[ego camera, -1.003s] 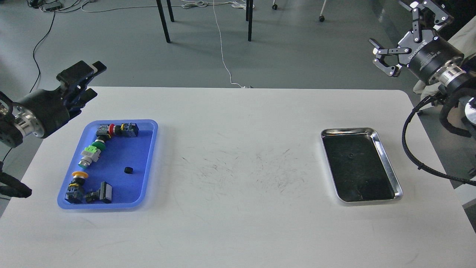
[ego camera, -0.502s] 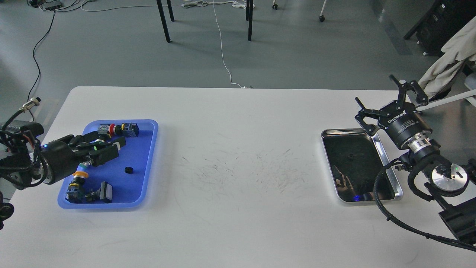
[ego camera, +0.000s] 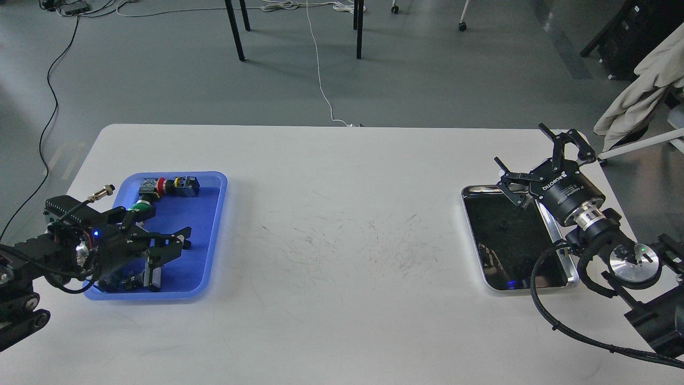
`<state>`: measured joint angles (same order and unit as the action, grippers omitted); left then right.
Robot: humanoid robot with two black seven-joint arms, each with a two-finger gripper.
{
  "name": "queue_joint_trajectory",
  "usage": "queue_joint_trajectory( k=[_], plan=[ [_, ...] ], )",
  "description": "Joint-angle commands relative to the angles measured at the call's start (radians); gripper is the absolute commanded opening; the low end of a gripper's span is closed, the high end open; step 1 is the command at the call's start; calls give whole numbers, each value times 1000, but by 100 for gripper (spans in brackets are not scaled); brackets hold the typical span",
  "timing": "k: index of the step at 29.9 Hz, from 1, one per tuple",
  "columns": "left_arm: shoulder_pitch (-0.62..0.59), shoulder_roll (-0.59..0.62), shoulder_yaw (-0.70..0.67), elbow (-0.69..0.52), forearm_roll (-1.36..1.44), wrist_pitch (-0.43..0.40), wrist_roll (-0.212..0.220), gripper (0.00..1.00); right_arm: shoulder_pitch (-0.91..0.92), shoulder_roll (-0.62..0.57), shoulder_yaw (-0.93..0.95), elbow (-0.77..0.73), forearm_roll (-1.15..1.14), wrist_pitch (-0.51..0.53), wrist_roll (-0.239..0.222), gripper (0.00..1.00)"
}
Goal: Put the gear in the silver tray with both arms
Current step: 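Lower the left gripper into the blue tray and grasp another black part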
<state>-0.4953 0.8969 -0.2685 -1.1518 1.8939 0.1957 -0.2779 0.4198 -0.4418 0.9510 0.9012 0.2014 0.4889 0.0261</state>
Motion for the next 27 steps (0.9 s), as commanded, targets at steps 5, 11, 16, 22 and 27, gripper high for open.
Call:
queue_joint_trajectory(
  k=[5,11,16,22,27],
  plan=[
    [20,-10,0,23,22,15,-14,66,-1,0,0,1,0,0,0,96],
    [29,-23,0,29,24,18,-14,63,1,0,3,1,0,0,0,96],
    [30,-24,0,29,24,18,-14,57,2,0,6,1,0,0,0,96],
    [29,-32,41,30,24,30,-14,51,2,2,9,2,0,0,3,96],
    [29,-42,41,32,24,30,-12,50,1,2,9,2,0,0,11,96]
  ],
)
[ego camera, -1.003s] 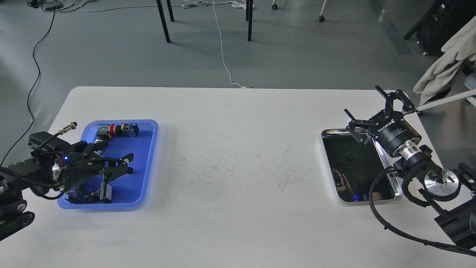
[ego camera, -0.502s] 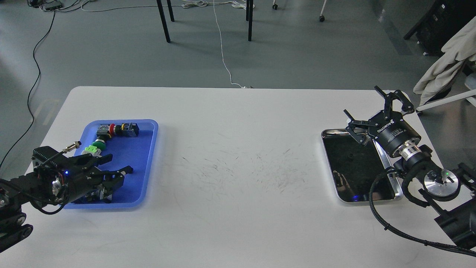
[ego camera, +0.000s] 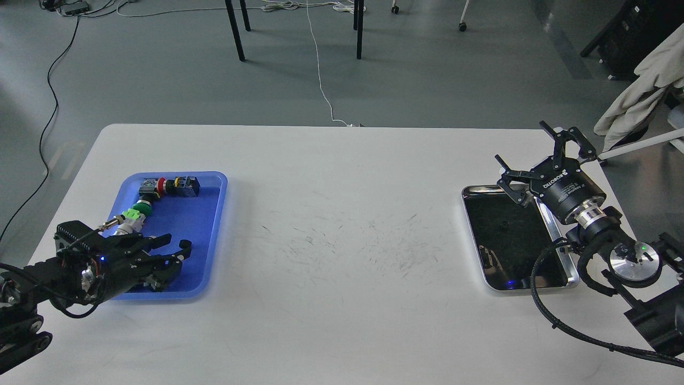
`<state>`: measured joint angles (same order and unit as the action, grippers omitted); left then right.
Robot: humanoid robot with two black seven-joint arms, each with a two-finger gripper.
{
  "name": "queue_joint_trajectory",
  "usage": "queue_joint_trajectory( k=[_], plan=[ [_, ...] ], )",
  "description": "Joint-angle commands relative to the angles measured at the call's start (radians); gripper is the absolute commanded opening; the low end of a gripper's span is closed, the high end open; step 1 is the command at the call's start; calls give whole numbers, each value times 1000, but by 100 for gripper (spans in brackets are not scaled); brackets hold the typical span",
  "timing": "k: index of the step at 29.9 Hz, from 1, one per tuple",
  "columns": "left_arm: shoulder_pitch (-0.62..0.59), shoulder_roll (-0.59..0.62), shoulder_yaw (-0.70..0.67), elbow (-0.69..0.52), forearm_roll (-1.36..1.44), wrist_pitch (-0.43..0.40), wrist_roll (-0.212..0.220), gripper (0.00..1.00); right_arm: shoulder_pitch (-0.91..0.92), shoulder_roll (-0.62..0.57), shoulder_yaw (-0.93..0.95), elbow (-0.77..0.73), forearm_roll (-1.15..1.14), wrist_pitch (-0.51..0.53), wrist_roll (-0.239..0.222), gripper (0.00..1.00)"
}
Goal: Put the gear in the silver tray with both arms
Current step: 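Lower the left gripper into the blue tray and grasp another black part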
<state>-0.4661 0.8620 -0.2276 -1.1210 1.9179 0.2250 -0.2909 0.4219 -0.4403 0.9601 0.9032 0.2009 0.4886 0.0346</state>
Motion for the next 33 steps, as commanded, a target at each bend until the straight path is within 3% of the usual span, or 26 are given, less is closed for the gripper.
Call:
queue_joint_trajectory(
  k=[1,16,24,33],
  plan=[
    [0,-8,1,6,0,2,1,50,0,0,0,-1,0,0,2,96],
    [-8,-52,1,76,0,2,-2,42,3,2,3,-1,0,0,4,96],
    [-9,-60,1,79,0,0,-2,20,3,2,0,-1,0,0,4,96],
    [-20,-58,-4,86,-16,0,-1,12,6,2,-3,-1,0,0,4,96]
  ],
)
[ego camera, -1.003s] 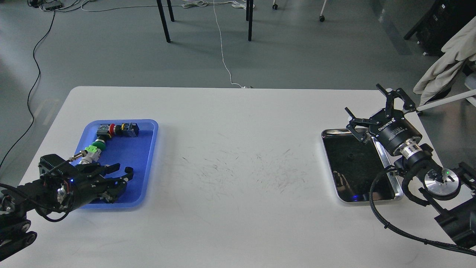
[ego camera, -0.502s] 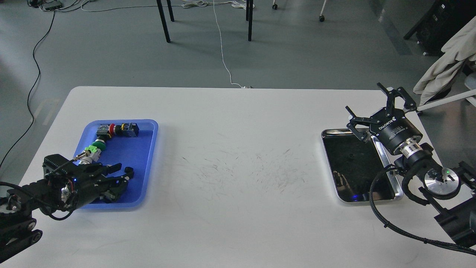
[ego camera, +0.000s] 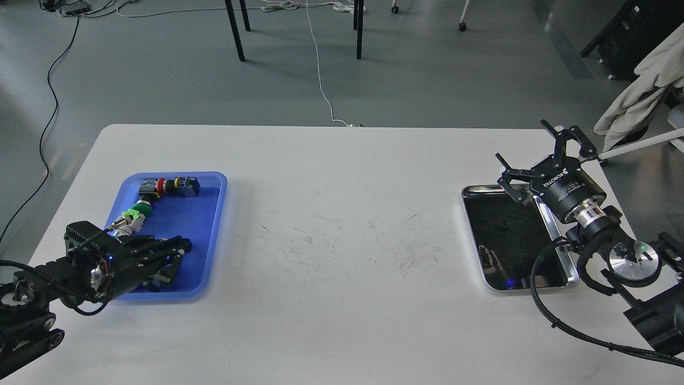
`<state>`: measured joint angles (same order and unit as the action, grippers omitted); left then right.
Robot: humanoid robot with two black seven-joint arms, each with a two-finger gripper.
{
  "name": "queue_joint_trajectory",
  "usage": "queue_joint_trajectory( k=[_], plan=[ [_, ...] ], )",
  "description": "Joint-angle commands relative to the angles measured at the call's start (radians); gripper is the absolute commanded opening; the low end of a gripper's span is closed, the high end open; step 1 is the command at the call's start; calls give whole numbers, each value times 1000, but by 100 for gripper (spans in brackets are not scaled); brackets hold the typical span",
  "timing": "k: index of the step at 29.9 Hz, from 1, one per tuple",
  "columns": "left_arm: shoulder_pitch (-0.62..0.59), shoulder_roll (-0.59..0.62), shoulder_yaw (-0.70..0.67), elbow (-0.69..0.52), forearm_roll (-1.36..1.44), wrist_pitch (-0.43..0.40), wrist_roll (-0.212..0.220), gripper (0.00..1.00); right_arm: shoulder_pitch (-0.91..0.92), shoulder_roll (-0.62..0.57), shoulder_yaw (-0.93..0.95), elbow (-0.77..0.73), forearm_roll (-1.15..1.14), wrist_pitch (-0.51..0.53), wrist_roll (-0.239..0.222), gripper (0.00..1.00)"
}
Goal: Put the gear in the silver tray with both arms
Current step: 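Lower the left gripper into the blue tray and grasp another black part, then lift the black part and carry it toward the table center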
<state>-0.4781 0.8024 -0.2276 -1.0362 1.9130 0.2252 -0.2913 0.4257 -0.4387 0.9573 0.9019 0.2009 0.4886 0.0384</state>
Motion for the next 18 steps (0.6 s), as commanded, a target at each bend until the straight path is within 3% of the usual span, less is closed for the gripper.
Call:
queue_joint_trajectory(
  k=[1,10,16,18],
  plan=[
    [-16,3,-4,1,-11,0,0,11,2,0,0,0,0,0,0,96],
    [-158,37,-4,-53,-92,-24,0,11,38,-9,-3,-3,0,0,-2,96],
    [-240,69,-18,-254,-138,-181,20,11,56,-15,-2,-26,-31,0,-2,96],
    [-240,66,-18,-327,-176,-233,53,11,74,-17,-3,-53,-43,0,-2,96]
  ],
)
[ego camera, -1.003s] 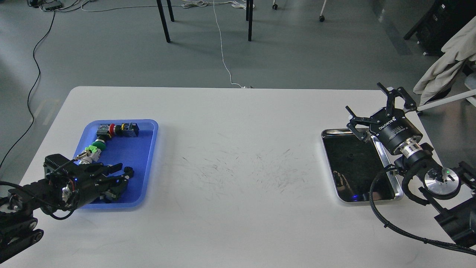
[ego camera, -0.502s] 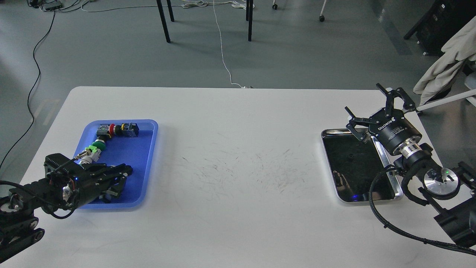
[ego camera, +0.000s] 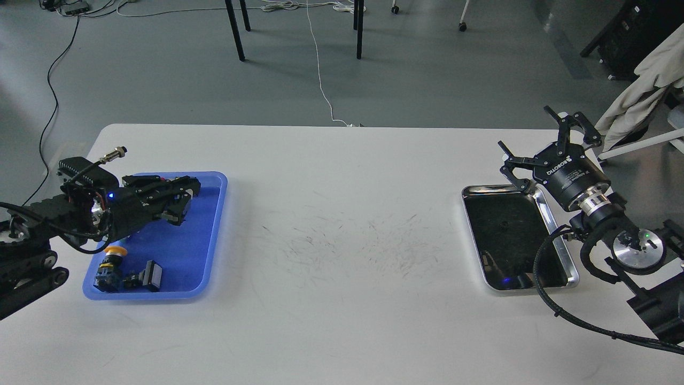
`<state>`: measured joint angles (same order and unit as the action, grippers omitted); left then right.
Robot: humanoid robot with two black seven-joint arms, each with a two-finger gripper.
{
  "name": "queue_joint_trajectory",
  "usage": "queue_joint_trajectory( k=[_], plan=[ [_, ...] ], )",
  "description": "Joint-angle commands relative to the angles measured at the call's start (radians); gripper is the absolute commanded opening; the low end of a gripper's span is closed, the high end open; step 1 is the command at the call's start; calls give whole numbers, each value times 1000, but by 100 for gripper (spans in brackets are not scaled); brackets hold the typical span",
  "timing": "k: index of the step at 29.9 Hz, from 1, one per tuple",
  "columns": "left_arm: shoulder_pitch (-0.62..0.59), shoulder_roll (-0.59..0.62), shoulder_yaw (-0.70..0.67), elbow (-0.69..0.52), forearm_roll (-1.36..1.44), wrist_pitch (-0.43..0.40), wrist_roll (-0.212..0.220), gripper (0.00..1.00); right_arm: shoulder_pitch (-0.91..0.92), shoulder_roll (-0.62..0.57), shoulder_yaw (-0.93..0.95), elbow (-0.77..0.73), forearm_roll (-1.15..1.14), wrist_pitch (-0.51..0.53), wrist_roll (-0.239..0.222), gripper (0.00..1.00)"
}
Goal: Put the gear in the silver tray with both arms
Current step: 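Lift the black part and carry it toward the table center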
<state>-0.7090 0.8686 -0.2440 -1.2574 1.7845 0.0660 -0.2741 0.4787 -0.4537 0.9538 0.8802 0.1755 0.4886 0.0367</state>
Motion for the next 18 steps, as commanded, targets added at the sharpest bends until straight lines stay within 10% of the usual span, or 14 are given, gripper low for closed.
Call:
queue_joint_trajectory(
  k=[1,8,18],
  plan=[
    [-9,-5,-1,-153,-72,-116,67,11,30,-2,0,-52,-28,0,0,96],
    [-3,-144,-1,-267,-212,-314,226,11,49,-13,-1,-84,-40,0,-3,96],
    [-3,-348,-3,-191,-364,-454,320,11,52,-16,-3,-84,-42,0,-3,96]
  ],
)
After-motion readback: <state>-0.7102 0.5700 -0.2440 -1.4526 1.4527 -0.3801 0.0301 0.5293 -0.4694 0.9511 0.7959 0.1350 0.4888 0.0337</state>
